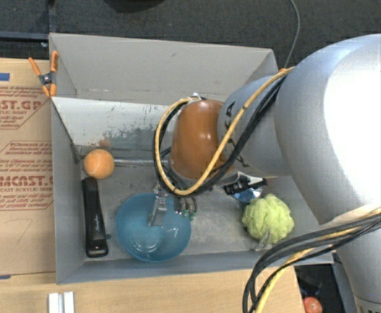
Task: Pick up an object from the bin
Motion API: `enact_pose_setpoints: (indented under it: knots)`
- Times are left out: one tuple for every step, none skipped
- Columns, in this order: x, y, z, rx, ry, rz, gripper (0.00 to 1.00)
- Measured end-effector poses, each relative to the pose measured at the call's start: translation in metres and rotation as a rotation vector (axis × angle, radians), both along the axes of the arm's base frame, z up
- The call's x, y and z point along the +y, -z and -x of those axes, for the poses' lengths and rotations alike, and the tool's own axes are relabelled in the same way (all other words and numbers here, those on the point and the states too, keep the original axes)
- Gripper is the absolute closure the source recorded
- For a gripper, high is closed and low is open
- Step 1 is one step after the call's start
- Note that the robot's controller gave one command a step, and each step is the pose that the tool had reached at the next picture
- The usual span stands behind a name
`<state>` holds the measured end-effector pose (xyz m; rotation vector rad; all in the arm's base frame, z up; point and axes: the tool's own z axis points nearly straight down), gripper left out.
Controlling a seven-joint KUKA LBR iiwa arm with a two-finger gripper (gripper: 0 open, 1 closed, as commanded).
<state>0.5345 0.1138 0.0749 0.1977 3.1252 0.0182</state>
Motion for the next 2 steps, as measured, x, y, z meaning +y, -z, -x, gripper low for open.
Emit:
enact_pose_setpoints:
  knots:
    - [0.009,-0.067,-0.032,-0.004,-0.080,0.001,1.00]
    - [0.016,-0.158,-0.002,0.008,0.012,0.002,1.00]
